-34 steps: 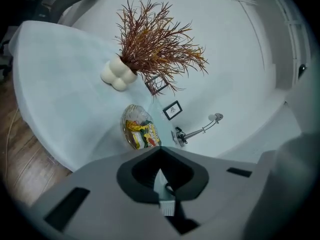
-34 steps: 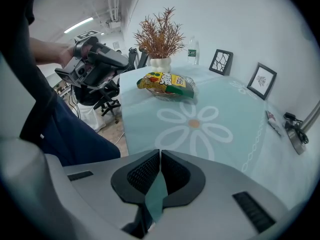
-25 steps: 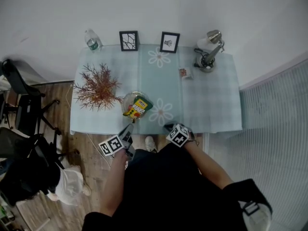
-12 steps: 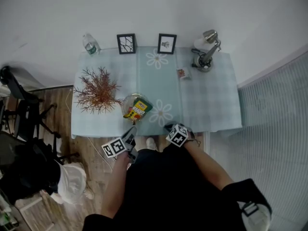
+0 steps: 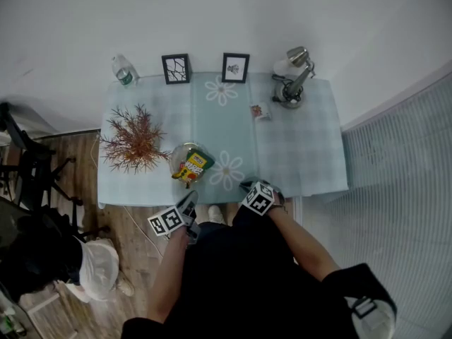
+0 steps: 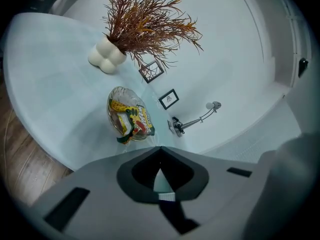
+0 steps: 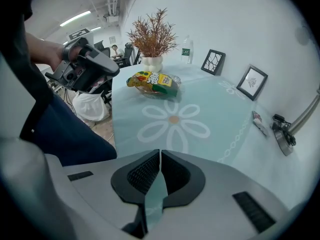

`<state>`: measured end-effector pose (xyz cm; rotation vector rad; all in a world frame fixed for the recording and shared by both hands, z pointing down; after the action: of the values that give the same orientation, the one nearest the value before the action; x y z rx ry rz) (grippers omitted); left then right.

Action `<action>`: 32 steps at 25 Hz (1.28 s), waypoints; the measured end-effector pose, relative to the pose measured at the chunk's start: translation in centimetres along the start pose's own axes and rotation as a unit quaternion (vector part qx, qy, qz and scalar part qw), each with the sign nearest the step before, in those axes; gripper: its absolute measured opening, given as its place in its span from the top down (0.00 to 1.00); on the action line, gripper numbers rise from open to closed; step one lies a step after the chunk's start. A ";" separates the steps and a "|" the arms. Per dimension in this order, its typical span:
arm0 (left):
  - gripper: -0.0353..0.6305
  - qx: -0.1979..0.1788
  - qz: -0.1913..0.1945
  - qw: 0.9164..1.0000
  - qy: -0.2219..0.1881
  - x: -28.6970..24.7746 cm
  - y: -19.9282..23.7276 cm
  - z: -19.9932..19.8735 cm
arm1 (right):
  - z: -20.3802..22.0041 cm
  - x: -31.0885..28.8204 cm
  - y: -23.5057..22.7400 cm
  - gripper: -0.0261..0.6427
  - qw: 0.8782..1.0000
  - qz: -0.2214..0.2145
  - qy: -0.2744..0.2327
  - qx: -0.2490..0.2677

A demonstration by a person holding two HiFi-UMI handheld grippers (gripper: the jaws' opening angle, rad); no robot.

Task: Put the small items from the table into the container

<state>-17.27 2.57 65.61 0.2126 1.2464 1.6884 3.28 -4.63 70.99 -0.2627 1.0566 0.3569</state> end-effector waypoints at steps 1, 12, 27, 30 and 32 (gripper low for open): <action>0.94 0.003 -0.003 1.000 -0.001 -0.1 0.0 0.2 | 0.1 0.1 -0.5 0.92 1.000 0.001 0.000 -0.001; 0.94 0.023 -0.035 0.999 -0.013 -2.8 -1.8 0.8 | 0.3 2.2 -8.8 0.92 1.000 0.010 -0.005 0.013; 0.94 0.078 -0.095 0.989 -0.085 -5.9 -4.6 3.3 | -2.5 3.0 -22.2 0.92 0.993 0.026 -0.020 0.112; 0.94 0.083 -0.112 0.986 -0.091 -6.1 -4.7 4.0 | -3.5 2.4 -24.3 0.91 0.990 0.032 -0.039 0.130; 0.94 0.085 -0.121 0.985 -0.090 -6.3 -4.8 4.7 | -4.0 1.9 -25.5 0.91 0.988 0.041 -0.046 0.140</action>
<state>-8.36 0.56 66.32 0.2959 1.2273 1.3263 11.33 -29.08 68.43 0.0486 1.0152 0.2869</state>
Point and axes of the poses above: the fingertips, and each gripper's own axes: x backward along the fingers, y to its left, z out of its underside, the point moved 4 cm from there along x, backward along the fingers, and after that the axes turned 8 degrees about -x, right-handed, at the moved point
